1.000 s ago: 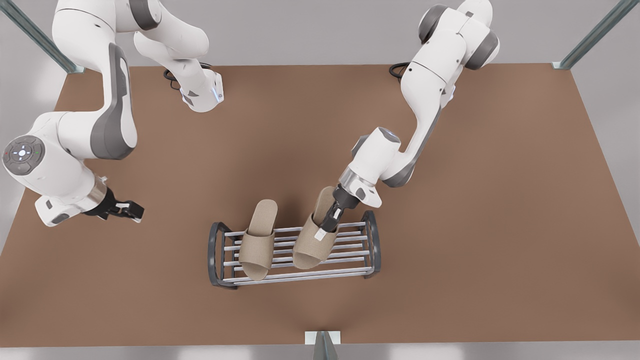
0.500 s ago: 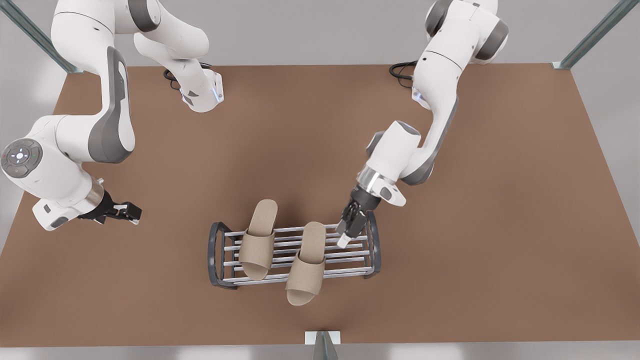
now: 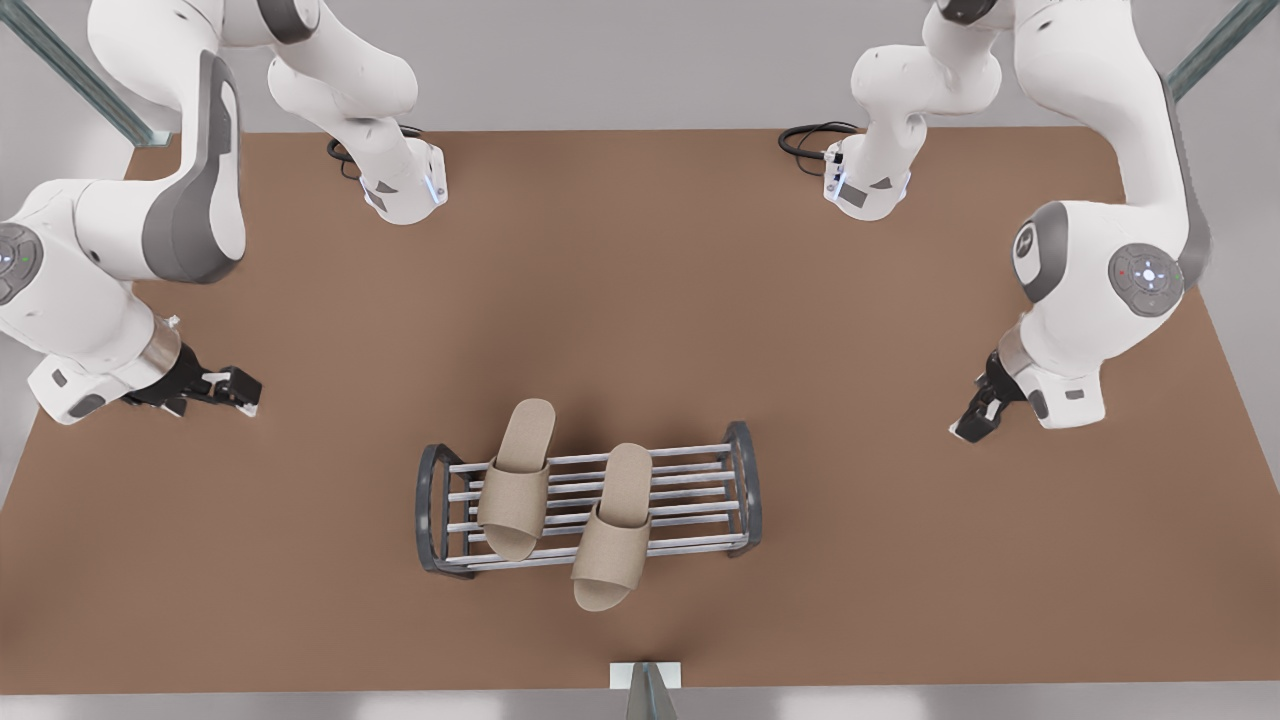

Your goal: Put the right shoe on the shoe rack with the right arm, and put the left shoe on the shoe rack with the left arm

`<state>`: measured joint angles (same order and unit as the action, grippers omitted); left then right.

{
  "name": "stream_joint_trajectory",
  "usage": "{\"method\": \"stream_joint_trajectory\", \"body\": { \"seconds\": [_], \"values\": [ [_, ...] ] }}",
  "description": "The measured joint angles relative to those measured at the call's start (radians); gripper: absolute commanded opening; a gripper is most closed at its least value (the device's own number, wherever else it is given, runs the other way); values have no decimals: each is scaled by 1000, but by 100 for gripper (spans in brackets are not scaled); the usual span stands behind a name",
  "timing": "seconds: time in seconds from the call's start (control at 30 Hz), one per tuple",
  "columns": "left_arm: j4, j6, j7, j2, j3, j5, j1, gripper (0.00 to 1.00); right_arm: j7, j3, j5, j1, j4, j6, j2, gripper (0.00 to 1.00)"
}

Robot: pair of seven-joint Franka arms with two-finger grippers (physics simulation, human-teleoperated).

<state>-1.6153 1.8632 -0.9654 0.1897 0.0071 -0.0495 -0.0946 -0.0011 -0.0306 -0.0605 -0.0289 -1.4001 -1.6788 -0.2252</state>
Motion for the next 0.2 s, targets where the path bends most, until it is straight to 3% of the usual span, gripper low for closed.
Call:
{"method": "stream_joint_trajectory", "body": {
  "seconds": [0.2],
  "values": [
    [143, -163, 248, 82, 8, -56, -2, 100, -8, -1, -22, 10, 30, 55, -25, 100]
  ]
}}
